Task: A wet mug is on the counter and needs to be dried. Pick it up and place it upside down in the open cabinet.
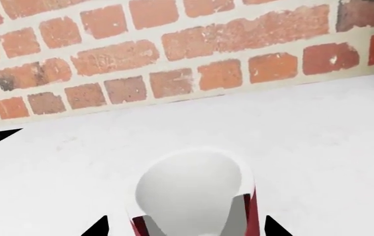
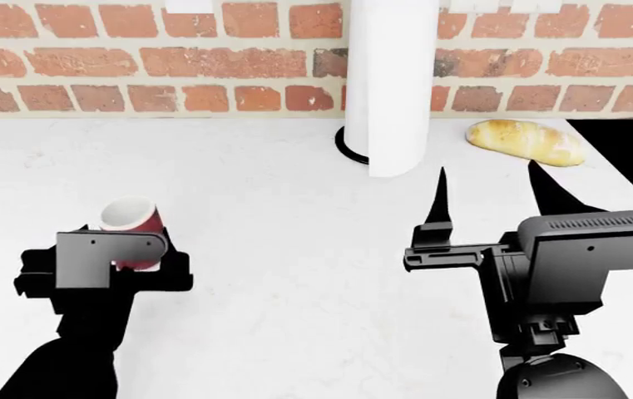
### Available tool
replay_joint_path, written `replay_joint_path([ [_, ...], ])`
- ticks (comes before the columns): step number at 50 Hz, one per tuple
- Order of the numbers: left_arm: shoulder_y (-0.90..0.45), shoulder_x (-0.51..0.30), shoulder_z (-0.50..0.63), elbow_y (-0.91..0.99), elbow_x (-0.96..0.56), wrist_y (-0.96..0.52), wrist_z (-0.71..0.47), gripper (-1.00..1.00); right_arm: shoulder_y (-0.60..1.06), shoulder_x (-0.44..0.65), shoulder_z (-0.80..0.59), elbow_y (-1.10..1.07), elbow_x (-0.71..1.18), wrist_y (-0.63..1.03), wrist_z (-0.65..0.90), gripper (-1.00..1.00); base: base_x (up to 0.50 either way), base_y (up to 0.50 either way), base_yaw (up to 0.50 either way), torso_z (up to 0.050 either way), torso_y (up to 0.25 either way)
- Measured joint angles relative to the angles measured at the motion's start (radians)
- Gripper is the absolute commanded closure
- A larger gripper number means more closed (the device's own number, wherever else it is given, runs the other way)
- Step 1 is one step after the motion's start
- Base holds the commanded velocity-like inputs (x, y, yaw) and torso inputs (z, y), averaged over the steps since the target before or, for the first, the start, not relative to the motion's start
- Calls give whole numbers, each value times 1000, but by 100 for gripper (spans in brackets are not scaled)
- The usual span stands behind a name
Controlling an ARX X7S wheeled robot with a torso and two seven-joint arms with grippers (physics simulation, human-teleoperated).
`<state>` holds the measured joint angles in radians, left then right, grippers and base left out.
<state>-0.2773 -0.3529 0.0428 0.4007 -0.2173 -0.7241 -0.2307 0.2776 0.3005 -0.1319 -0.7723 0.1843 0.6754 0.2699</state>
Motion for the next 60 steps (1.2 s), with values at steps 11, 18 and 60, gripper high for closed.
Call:
replay_joint_path([
  [11, -22, 3, 8, -41, 2, 16, 2, -100, 4, 3, -3, -3, 5, 5, 5, -100, 0, 0, 0, 0, 0],
  [18, -33, 6, 13, -69, 2, 30, 6, -100, 2, 4, -6, 0, 6, -1, 7, -100, 0, 0, 0, 0, 0],
  [60, -78, 20, 7, -136, -15, 91, 27, 100, -20, 10, -15, 19, 15, -37, 24, -100, 0, 0, 0, 0, 0],
])
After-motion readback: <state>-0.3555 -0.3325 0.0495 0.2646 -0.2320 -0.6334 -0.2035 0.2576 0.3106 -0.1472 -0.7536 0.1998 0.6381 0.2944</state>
